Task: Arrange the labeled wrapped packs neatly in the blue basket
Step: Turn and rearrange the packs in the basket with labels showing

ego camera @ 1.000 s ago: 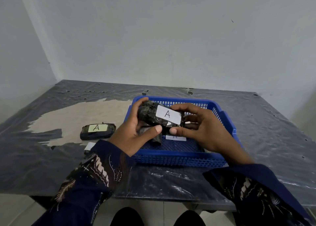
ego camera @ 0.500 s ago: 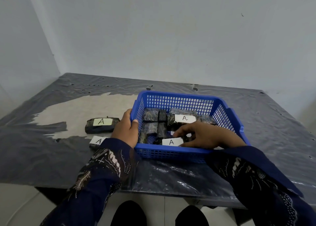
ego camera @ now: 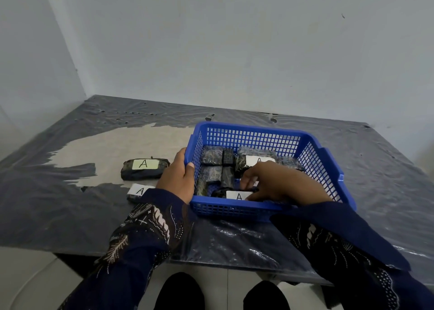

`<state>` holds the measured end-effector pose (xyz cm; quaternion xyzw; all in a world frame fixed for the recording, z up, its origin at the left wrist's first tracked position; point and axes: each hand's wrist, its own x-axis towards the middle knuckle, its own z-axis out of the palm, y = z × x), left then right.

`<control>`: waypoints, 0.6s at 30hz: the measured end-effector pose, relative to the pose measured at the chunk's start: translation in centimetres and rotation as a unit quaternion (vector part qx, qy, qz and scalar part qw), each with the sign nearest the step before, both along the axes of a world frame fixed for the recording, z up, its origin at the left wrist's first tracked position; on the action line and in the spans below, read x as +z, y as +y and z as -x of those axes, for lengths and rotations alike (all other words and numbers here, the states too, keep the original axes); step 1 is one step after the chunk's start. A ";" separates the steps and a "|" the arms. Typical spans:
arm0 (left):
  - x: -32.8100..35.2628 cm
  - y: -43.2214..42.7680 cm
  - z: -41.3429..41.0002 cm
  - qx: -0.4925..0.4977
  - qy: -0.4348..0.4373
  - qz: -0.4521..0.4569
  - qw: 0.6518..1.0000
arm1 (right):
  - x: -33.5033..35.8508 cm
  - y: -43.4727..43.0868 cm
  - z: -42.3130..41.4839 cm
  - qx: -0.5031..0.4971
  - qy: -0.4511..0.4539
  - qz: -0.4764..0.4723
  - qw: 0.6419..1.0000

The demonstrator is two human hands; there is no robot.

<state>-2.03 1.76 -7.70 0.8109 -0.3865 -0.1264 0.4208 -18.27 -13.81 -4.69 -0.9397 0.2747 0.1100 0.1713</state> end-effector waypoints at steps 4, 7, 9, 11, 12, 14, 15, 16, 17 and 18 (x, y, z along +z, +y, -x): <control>-0.1 0.0 -0.1 0.003 -0.001 -0.001 1.000 | 0.2 1.1 -1.5 -0.009 -0.028 0.052 0.998; -0.3 -0.1 -0.2 -0.002 -0.002 0.003 1.000 | 0.7 2.4 -3.5 0.014 -0.086 0.042 0.995; -0.3 -0.1 -0.3 -0.003 0.001 0.003 1.000 | 0.8 3.3 -5.1 0.054 -0.083 0.035 0.994; -0.4 -0.1 -0.3 -0.004 0.003 0.005 1.000 | 0.7 4.0 -6.6 0.086 -0.052 0.031 0.994; -0.4 -0.1 -0.4 -0.005 0.004 0.007 1.000 | 0.5 4.3 -7.2 0.094 -0.032 0.031 0.995; -0.3 -0.1 -0.3 -0.005 0.005 0.009 1.000 | 0.0 4.6 -8.1 0.098 0.000 0.030 0.995; -0.3 0.0 -0.3 -0.005 0.004 0.009 1.000 | -0.1 4.6 -8.3 0.095 0.005 0.028 0.995; -0.3 0.0 -0.3 -0.003 0.004 0.010 1.000 | -0.3 4.6 -8.4 0.089 0.002 0.026 0.996; -0.2 0.0 -0.3 -0.002 0.003 0.010 1.000 | -0.3 4.4 -8.3 0.083 -0.009 0.025 0.996; -0.2 0.0 -0.2 -0.002 0.003 0.010 1.000 | -0.4 4.2 -8.2 0.076 -0.025 0.020 0.997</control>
